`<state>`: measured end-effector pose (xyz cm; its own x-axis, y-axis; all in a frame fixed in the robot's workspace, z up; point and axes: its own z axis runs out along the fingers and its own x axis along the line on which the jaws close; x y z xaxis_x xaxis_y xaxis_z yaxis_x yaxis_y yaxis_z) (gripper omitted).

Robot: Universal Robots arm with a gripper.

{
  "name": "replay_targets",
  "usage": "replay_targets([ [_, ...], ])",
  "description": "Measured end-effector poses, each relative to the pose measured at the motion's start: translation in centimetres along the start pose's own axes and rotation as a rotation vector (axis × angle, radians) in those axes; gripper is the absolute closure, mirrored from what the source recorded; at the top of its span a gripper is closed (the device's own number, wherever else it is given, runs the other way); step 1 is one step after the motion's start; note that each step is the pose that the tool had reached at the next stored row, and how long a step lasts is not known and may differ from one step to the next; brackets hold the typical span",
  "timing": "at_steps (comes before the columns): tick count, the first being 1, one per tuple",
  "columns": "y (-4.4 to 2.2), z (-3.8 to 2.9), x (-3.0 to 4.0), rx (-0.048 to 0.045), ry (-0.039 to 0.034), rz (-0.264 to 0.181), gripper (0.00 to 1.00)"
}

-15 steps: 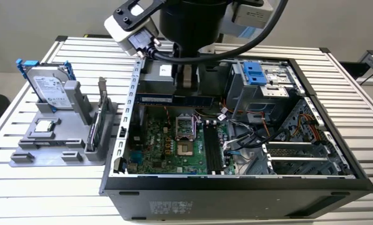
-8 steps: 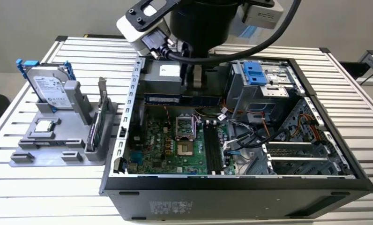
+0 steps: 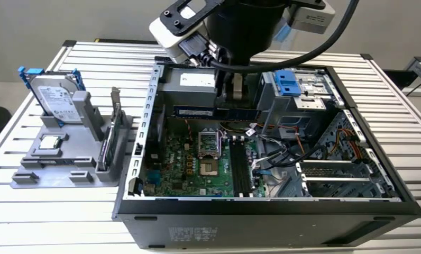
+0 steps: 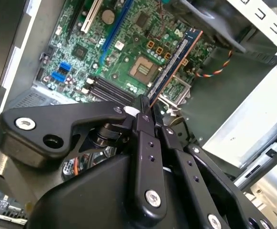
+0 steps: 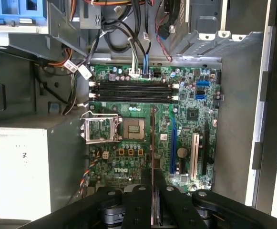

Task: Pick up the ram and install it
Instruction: 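Pick up the ram and move it above insertion slot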

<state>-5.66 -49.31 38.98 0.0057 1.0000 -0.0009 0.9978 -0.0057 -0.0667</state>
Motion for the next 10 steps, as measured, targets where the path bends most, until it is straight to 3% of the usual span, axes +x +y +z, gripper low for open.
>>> replay_targets([
  [6, 1.12, -0.08, 0.00, 0.0022, -0.0001, 0.000, 1.00],
  [10, 1.51, -0.10, 0.01, 0.0022, -0.0001, 0.000, 1.00],
])
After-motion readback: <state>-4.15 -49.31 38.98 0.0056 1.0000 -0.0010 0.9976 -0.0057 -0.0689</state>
